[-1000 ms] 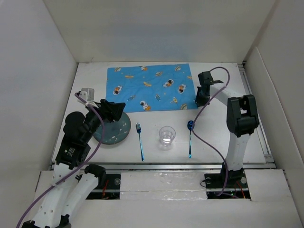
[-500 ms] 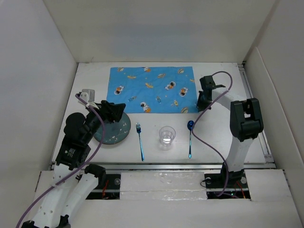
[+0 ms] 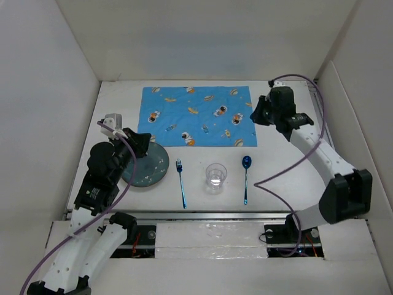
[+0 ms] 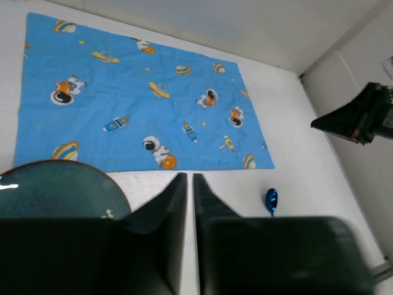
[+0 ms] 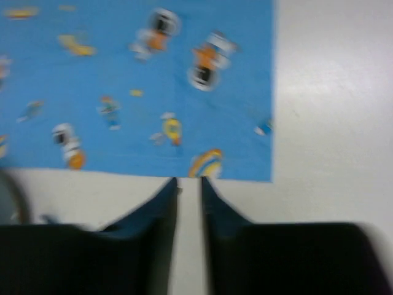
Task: Set the dinner table for one person
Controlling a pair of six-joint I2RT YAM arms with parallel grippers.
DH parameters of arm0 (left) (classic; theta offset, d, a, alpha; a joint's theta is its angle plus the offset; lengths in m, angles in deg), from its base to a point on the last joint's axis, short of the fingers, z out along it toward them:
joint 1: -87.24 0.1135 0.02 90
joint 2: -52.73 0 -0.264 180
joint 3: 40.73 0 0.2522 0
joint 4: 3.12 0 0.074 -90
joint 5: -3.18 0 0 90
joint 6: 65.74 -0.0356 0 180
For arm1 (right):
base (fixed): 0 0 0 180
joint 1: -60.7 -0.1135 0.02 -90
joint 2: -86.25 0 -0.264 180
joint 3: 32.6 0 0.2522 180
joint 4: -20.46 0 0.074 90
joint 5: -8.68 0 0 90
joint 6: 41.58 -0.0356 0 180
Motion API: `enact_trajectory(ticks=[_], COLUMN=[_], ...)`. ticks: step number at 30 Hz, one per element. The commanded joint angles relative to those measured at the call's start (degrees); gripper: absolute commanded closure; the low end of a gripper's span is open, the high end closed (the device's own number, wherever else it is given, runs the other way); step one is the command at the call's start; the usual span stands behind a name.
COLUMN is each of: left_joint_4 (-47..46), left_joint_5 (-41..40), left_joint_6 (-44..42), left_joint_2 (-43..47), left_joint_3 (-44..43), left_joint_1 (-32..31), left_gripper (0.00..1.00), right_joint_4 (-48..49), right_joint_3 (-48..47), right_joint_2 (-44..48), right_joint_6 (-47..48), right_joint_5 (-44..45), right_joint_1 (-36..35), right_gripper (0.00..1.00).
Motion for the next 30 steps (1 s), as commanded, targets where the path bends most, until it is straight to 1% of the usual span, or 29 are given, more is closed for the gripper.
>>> enact_trajectory(ticks=[1,2,3,4,5,6,7,10,12,13,14,15,16,17,19,20,21,22,23,24,25,26,27,28,29,30], left_joint_4=[-1.6,-1.5,-0.9,-0.3,0.9,1.3,1.5,2.0,1.7,1.3,0.8,0.8,0.8,1.1,1.4,0.7,0.5,0.3,-0.1,-0.1,0.0,-0.2,-0.4,-0.6,-0.6,-0.4], left_joint_5=[-0.9,-1.1,-1.2,-1.5,-1.7,-4.0,-4.5,-6.6,-8.8,-9.5,-10.0,-10.4,-10.6,-11.0,-11.1,-11.1,-10.4,-10.2,-10.0,-9.6,-9.6,-8.9,-8.7,-8.7,-8.9,-9.0], left_joint_6=[-0.9,-0.9,-1.0,-1.3,-1.4,-1.4,-1.4,-1.4,-2.1,-2.1,-2.2,-2.4,-2.7,-2.8,-3.1,-3.2,-3.4,-3.4,-3.5,-3.6,-3.7,-3.6,-3.7,-3.9,-3.9,-3.9], left_joint_2=[2.1,3.2,3.8,4.3,5.0,5.6,6.0,7.9,9.0,9.5,10.4,10.8,11.1,11.2,11.1,11.4,11.4,11.3,11.0,10.9,10.7,10.8,10.9,10.9,10.7,10.4], left_joint_3=[0.1,0.3,0.2,0.0,-0.8,-0.8,-1.0,-1.7,-0.6,0.2,2.3,3.1,3.6,3.9,3.6,3.8,3.9,3.9,3.9,4.0,3.9,3.8,3.9,3.9,3.8,3.8], left_joint_1=[-0.2,-0.2,-0.2,-0.2,-0.2,-0.2,-0.2,-0.2,-0.7,-1.3,-1.3,-1.3,-1.3,-1.3,-1.3,-1.3,-1.3,-1.3,-1.8,-1.8,-1.8,-1.8,-1.8,-1.8,-1.8,-1.8], left_gripper=[1.00,1.00,1.00,1.00,0.94,0.94,0.76,0.61,0.58,0.57,0.57,0.56,0.55,0.55,0.55,0.54,0.54,0.52,0.52,0.51,0.51,0.51,0.51,0.50,0.49,0.49], right_joint_4=[13.0,15.0,17.5,21.3,23.9,23.9,24.7,28.6,27.9,25.6,22.1,19.9,18.5,19.2,21.2,21.0,20.2,17.2,15.4,13.5,10.7,8.8,6.8,3.8,2.8,1.8], right_joint_3=[2.7,4.6,5.6,6.0,6.2,5.9,5.3,1.9,-1.4,-5.8,-8.0,-9.9,-10.2,-8.8,-4.7,-0.1,2.2,4.5,8.9,11.1,13.5,15.2,18.1,19.5,20.6,22.7], right_joint_2=[7.6,8.4,8.7,7.8,5.5,5.5,4.0,-2.5,-8.5,-10.6,-13.6,-14.4,-14.4,-13.6,-8.2,-5.6,-2.6,4.0,7.2,10.2,15.1,17.0,18.6,20.9,21.7,22.4], right_joint_6=[3.0,2.6,1.8,0.5,-0.9,-0.9,-2.0,-3.0,-2.5,-1.1,-0.6,0.0,0.2,-0.2,-1.3,-1.5,-1.4,-1.5,-1.8,-2.1,-2.5,-2.8,-3.2,-4.2,-4.6,-5.0], right_joint_5=[-13.6,-16.5,-21.1,-22.5,-23.6,-24.0,-23.8,-22.8,-22.1,-21.1,-19.2,-15.6,-14.0,-12.7,-10.0,-8.3,-3.1,0.9,3.5,8.3,9.7,10.5,11.0,11.0,10.7,10.3], right_joint_1=[-4.6,-7.2,-8.7,-10.3,-13.8,-15.4,-17.1,-23.2,-27.1,-28.4,-29.6,-30.7,-31.4,-31.4,-31.4,-31.4,-31.4,-31.4,-31.4,-31.4,-31.4,-31.4,-31.4,-31.4,-31.4,-32.0], right_gripper=[0.87,1.00,1.00,1.00,1.00,1.00,1.00,1.00,1.00,1.00,1.00,1.00,1.00,1.00,1.00,1.00,1.00,1.00,1.00,0.95,0.87,0.71,0.64,0.57,0.51,0.49])
